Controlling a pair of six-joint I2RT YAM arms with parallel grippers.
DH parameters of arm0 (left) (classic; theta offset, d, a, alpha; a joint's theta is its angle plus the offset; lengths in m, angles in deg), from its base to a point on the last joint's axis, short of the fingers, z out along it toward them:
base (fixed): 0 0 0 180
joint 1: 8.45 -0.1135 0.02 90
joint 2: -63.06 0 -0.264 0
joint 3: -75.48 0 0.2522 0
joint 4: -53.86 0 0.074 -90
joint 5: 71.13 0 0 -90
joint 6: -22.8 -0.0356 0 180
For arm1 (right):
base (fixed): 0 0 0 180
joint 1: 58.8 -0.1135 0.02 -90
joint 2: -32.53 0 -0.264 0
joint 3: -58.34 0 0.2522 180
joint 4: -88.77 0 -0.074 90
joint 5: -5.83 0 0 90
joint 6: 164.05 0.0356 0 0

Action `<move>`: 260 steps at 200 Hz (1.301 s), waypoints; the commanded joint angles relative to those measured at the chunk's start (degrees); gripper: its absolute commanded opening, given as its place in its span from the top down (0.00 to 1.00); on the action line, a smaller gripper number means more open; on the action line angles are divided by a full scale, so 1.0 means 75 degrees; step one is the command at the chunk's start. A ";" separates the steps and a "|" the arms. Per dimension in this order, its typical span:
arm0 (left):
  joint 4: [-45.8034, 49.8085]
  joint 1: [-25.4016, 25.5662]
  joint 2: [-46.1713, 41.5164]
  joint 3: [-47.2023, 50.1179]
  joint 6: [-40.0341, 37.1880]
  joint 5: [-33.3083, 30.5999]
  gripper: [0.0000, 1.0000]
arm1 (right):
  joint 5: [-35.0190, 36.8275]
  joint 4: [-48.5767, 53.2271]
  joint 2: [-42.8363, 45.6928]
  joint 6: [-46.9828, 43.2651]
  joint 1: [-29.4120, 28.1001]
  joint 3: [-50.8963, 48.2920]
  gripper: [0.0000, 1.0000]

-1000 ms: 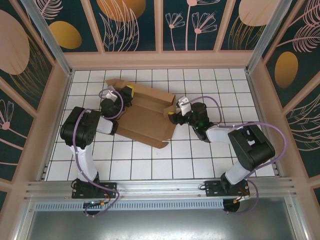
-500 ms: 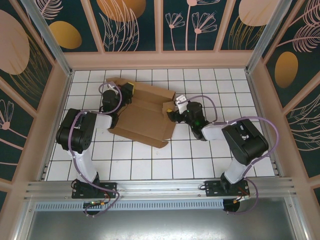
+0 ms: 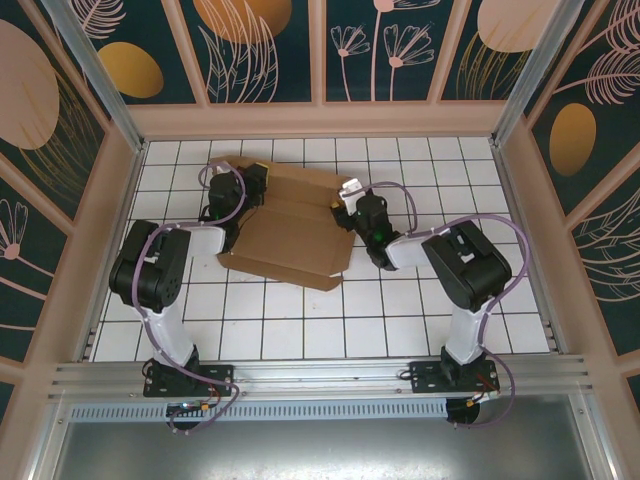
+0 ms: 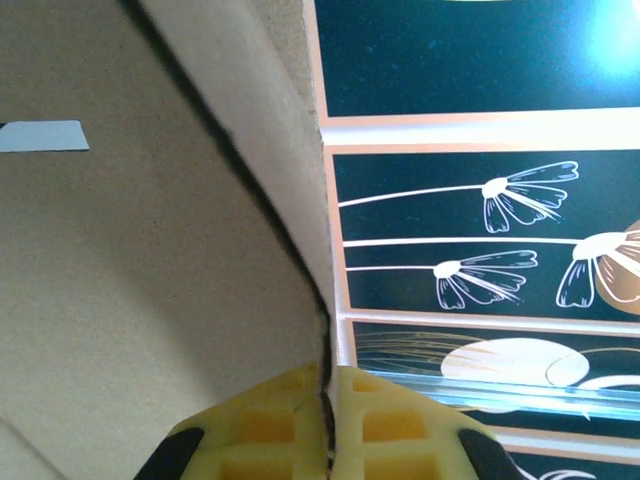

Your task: Fold the paper box

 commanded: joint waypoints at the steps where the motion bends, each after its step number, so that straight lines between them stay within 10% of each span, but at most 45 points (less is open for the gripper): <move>1: 0.1033 0.0138 -0.0230 0.0045 -0.0098 -0.0385 1.00 | 0.0326 -0.0354 -0.0216 -0.0126 0.0062 0.0352 0.41; 105: 0.1800 0.0646 -0.0645 0.0174 0.0482 -0.1126 1.00 | 0.0596 0.0216 -0.0859 0.0012 0.0246 0.1122 0.74; 164: 0.2471 0.0842 -0.0751 -0.0048 0.0802 -0.1329 1.00 | 0.2464 0.1409 -0.1521 0.0398 0.0074 0.2185 0.96; 235: 0.2617 0.0934 -0.0565 -0.0305 0.0879 -0.1186 1.00 | 0.3124 0.2203 -0.2016 0.0570 -0.0073 0.2784 1.00; 260: 0.2599 0.0931 -0.0802 -0.0298 0.0440 -0.1145 0.78 | 0.2336 0.1979 -0.1452 0.0434 0.0098 0.2202 1.00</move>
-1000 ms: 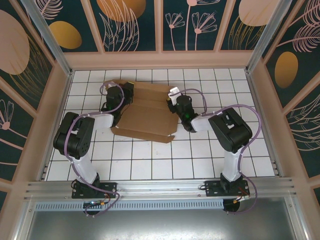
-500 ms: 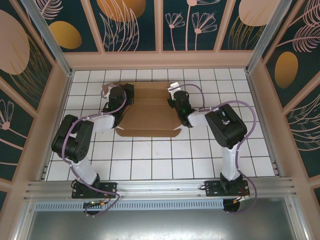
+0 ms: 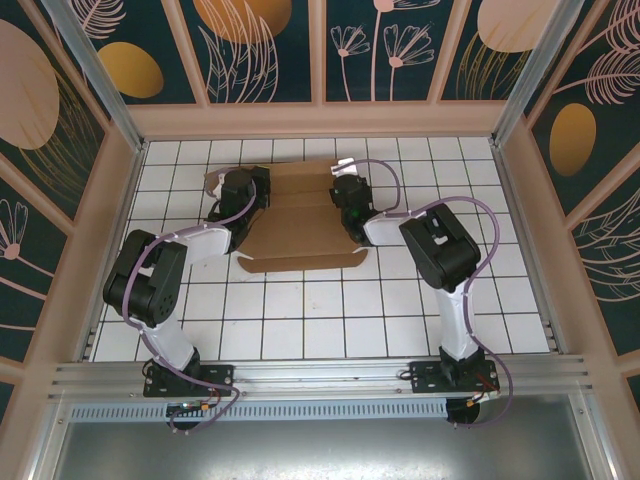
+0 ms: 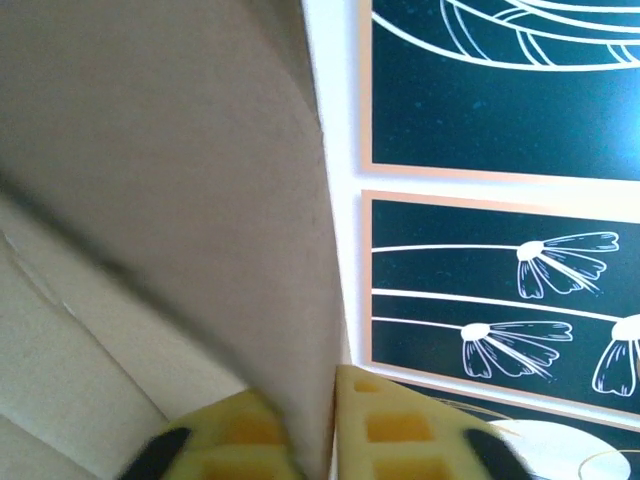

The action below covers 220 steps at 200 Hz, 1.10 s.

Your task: Fold the paper box

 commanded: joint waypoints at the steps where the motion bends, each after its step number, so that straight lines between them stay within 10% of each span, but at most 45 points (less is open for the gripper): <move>1: 0.0693 0.0199 -0.0156 -0.0024 -0.0358 0.0613 0.77 | -0.0189 0.0583 0.0300 -0.0355 0.0197 -0.0490 1.00; 48: 0.1714 0.0193 -0.1419 0.0087 -0.1824 0.0675 0.42 | -0.1834 0.0641 0.1588 0.0009 0.0762 -0.1407 0.96; 135: 0.5312 0.0184 -0.4249 -0.0262 -0.5732 0.1007 0.41 | -0.2498 0.0553 0.2822 0.0254 0.0756 -0.2910 1.00; 176: 0.6625 -0.0003 -0.3336 -0.1450 -0.6996 0.1981 0.35 | -0.2045 0.0565 0.3002 0.1035 0.0643 -0.3159 1.00; 189: 0.6965 -0.0225 -0.2964 -0.1602 -0.7086 0.2213 0.02 | -0.1885 0.0381 0.3018 0.1259 0.0622 -0.3389 1.00; 220: 0.6863 -0.0694 -0.2480 -0.1465 -0.7308 0.2575 0.02 | -0.1688 -0.0077 0.2843 0.1537 0.0537 -0.3847 1.00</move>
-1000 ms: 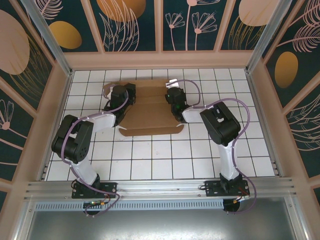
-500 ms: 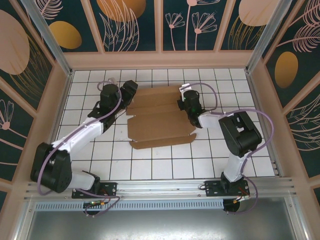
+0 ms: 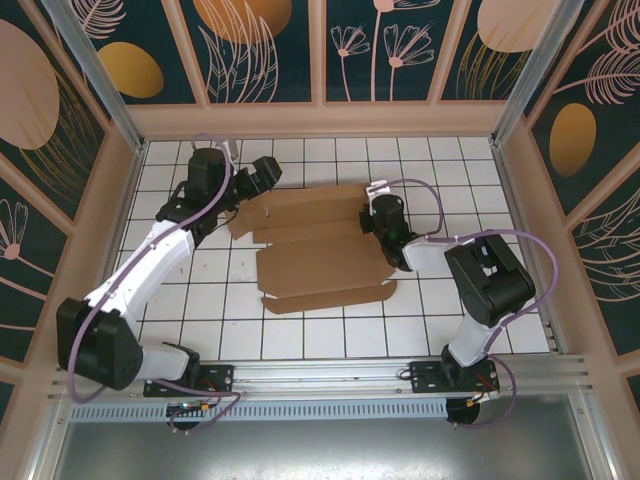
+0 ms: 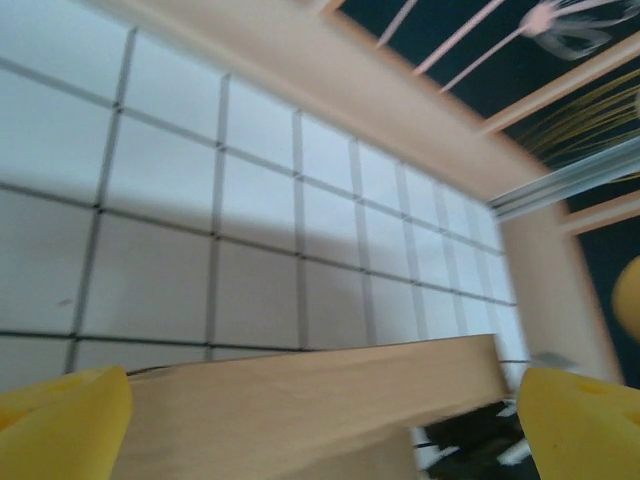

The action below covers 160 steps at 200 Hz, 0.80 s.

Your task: Fold the paper box

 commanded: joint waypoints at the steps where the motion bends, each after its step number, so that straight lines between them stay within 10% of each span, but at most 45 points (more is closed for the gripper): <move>1: 0.0651 -0.0300 0.0362 0.0042 -0.0631 0.0397 0.02 | 0.0349 -0.0181 -0.0045 0.0524 -0.0106 -0.0455 1.00; 160: -0.1962 -0.0337 0.0771 0.1208 0.0185 0.1907 0.32 | 0.0341 -0.0321 -0.0214 0.0704 -0.0450 -0.0590 1.00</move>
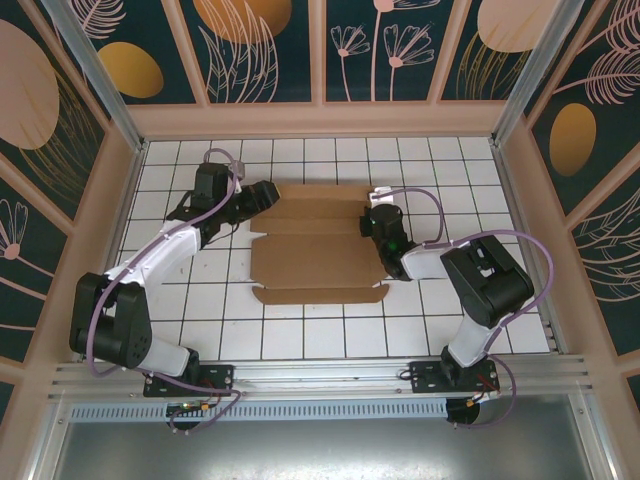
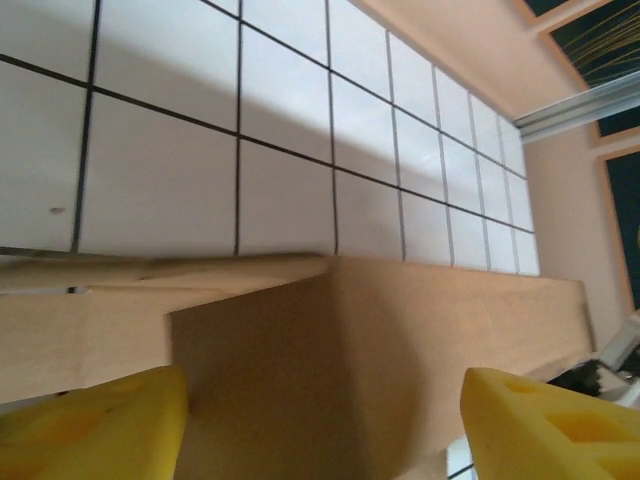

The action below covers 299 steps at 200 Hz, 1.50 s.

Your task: Fold the paper box

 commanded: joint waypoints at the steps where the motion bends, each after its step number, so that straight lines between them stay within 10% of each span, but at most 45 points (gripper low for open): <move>1: -0.1043 0.0011 0.0116 0.0240 0.0244 0.0427 0.33 | -0.0268 0.0582 -0.0219 0.0205 -0.0166 -0.0077 1.00; 75: -0.2388 0.0011 0.0514 0.0650 0.0809 0.0762 0.69 | -0.0217 0.0803 -0.0160 0.0158 -0.0185 0.0008 1.00; 120: -0.0817 -0.0020 -0.0289 0.0498 -0.0109 -0.0699 0.39 | 0.0548 0.1185 -0.0214 0.0240 -0.0170 0.0183 1.00; 225: -0.0323 0.1044 -0.0668 0.2011 -0.0079 -0.2644 0.80 | 0.0389 0.1371 -0.0395 0.0194 -0.0170 0.0375 1.00; 299: -0.0434 0.0695 0.1363 0.0716 -0.0189 -0.3383 0.66 | 0.0233 0.1371 -0.0339 0.0091 -0.0218 0.0340 1.00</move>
